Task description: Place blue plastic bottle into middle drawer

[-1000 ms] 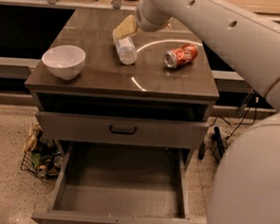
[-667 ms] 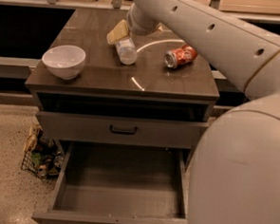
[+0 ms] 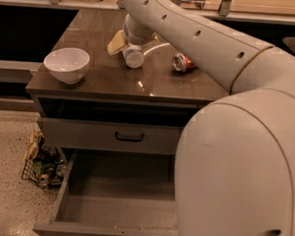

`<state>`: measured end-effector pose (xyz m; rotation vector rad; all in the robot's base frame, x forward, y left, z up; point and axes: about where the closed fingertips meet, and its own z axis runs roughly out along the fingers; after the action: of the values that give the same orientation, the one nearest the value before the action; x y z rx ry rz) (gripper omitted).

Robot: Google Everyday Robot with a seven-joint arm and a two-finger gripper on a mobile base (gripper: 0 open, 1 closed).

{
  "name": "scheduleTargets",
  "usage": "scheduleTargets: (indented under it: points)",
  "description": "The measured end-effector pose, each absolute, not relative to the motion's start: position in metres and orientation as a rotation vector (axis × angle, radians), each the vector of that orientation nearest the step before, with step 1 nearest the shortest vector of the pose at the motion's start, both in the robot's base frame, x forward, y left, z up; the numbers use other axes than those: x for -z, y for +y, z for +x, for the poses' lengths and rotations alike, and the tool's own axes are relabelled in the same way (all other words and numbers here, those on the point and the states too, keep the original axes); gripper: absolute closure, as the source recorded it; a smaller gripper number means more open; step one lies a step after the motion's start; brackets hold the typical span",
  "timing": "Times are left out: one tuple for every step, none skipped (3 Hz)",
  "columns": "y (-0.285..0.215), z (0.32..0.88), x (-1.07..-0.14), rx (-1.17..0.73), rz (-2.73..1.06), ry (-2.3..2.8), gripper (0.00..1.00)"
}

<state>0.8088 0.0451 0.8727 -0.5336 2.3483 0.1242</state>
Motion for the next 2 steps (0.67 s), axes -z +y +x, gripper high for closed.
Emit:
scheduleTargets:
  points:
    - [0.0507,0.8096,-0.8585,-0.123,-0.549,2.366,0.11]
    - [0.0488,0.8145,-0.8551,-0.108,-0.537,2.368,0.28]
